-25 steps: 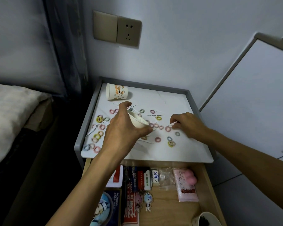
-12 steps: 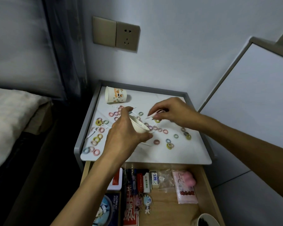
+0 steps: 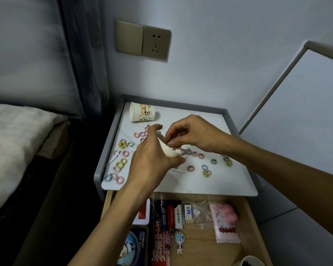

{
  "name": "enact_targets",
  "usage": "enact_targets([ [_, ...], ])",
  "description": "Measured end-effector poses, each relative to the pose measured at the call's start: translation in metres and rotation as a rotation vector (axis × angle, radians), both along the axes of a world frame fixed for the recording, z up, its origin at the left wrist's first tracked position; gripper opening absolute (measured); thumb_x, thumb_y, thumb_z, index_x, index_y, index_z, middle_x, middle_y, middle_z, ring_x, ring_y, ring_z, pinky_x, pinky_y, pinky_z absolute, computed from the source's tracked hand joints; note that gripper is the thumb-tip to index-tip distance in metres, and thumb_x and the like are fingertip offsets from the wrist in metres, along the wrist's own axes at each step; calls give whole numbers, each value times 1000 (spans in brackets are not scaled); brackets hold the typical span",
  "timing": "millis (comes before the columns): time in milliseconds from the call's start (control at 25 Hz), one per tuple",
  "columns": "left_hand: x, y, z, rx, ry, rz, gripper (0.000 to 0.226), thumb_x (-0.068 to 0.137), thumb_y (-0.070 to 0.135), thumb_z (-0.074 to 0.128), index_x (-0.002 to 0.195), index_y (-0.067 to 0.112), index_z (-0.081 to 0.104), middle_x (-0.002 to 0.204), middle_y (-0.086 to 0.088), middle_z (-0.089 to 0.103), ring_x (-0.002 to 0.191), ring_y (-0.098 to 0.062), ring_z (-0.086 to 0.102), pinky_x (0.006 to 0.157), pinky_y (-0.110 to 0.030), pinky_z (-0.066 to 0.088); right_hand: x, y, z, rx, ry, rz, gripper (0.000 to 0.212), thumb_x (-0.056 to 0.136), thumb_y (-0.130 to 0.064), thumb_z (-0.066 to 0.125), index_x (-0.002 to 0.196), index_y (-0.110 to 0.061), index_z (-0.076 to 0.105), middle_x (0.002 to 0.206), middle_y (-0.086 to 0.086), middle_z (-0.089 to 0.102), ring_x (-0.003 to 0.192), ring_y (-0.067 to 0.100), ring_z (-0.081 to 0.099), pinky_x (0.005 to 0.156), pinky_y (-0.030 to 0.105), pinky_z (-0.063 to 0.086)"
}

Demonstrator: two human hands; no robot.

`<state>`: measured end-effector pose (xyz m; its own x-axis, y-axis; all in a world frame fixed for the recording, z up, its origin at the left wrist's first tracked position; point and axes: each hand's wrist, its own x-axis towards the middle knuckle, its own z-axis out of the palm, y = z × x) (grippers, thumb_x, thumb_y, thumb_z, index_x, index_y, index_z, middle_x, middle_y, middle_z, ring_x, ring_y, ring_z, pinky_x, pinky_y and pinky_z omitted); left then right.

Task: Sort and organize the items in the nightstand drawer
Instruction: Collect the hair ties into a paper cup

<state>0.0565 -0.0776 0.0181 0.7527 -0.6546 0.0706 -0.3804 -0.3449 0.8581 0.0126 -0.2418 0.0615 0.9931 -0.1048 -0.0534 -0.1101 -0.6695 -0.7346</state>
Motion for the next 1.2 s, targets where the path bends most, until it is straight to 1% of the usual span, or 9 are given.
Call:
enact_targets([
  [240, 0, 1, 2, -29, -16, 59, 97, 63, 37, 89, 141, 30, 32, 124, 4, 58, 94, -9, 49, 58, -10, 33, -1, -8, 12, 119, -139, -60, 11, 86, 0, 70, 92, -8, 74, 87, 4, 76, 80, 14, 71, 74, 23, 56],
  [360, 0, 2, 3, -65, -21, 89, 94, 62, 37, 89, 139, 30, 35, 121, 4, 58, 99, -12, 50, 71, -25, 39, -1, -32, -4, 42, -183, -236, 9, 86, -3, 70, 94, -5, 74, 88, 11, 75, 79, 22, 71, 75, 31, 59],
  [480, 6, 9, 4, -95, -13, 146, 92, 62, 33, 89, 137, 29, 36, 118, 6, 59, 105, -17, 56, 77, -30, 45, 3, -72, -39, -247, -17, -429, 12, 86, -15, 73, 97, -13, 73, 100, 8, 74, 90, 17, 68, 80, 27, 54],
  [560, 11, 11, 4, -107, -7, 177, 92, 62, 33, 90, 137, 30, 36, 119, 4, 61, 109, -19, 58, 85, -38, 51, 10, -87, -63, -389, 178, -458, 31, 85, -29, 75, 111, -13, 69, 116, 8, 68, 102, 16, 61, 84, 23, 44],
  [640, 14, 12, 4, -107, -1, 182, 92, 61, 35, 89, 136, 30, 36, 120, 4, 62, 109, -20, 59, 87, -44, 52, 20, -91, -82, -459, 277, -443, 48, 82, -38, 76, 120, -13, 64, 124, 7, 63, 111, 21, 58, 88, 28, 44],
  [720, 14, 11, 4, -107, 1, 174, 92, 61, 34, 90, 136, 31, 37, 120, 4, 62, 109, -20, 59, 88, -43, 52, 26, -89, -92, -510, 296, -450, 51, 80, -37, 78, 121, -11, 63, 123, 9, 62, 111, 25, 58, 89, 31, 46],
  [840, 16, 10, 3, -113, 3, 164, 91, 61, 34, 90, 135, 31, 37, 119, 6, 62, 107, -19, 60, 88, -41, 52, 28, -93, -99, -505, 274, -498, 33, 83, -24, 78, 110, -8, 69, 112, 11, 69, 101, 25, 64, 85, 30, 49],
  [1000, 16, 9, 4, -90, 16, 140, 89, 64, 33, 89, 136, 30, 36, 115, 8, 60, 100, -15, 58, 78, -28, 46, 21, -94, -103, -547, 313, -480, 22, 88, -21, 72, 107, -9, 70, 107, 13, 71, 95, 27, 65, 85, 34, 53],
  [1200, 11, 10, 6, -89, 10, 132, 90, 65, 35, 88, 137, 30, 35, 116, 6, 59, 106, -19, 58, 85, -34, 50, 14, -94, -101, -589, 285, -424, 28, 87, -19, 73, 113, -11, 67, 112, 10, 69, 97, 25, 64, 81, 28, 47],
])
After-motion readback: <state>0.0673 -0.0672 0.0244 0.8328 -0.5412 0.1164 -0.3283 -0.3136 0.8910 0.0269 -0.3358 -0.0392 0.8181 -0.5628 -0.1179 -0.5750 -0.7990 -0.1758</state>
